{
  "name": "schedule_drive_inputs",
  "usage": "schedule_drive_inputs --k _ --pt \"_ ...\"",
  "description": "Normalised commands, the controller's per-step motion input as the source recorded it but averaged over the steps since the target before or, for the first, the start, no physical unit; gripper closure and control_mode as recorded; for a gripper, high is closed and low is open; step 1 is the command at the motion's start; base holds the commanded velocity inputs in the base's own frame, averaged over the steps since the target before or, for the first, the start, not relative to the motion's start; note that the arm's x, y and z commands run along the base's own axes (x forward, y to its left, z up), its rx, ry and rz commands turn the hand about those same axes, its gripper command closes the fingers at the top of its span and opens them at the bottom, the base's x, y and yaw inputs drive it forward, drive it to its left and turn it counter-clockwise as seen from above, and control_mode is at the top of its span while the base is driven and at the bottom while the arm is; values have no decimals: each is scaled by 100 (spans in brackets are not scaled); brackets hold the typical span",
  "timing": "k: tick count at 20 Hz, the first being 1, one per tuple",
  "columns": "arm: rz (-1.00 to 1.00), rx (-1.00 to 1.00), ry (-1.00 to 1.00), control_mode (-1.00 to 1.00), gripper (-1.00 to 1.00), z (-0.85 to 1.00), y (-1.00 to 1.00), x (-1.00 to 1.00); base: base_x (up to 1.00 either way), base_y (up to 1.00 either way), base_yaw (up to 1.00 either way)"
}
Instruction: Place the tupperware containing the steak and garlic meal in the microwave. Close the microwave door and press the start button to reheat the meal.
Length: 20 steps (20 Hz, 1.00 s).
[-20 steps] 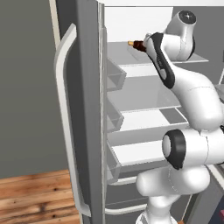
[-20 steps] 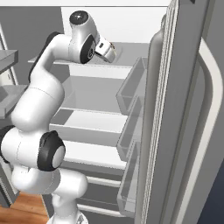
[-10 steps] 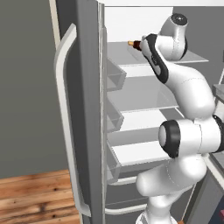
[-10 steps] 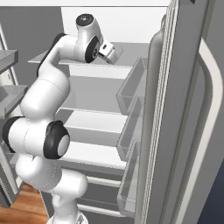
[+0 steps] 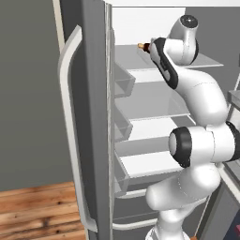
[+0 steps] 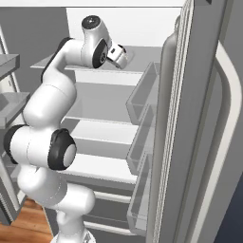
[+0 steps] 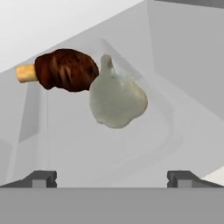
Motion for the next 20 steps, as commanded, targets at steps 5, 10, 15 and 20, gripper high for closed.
schedule_drive_inputs --k 5,10,15,20 --pt "-5 0 -11 -100 -100 30 0 0 0 0 0" --pt "-11 0 -2 -100 -100 17 0 21 0 0 0" --pt "-12 0 11 -100 -100 -17 0 46 0 0 0" --pt "-11 0 22 -100 -100 -39 0 40 0 0 0"
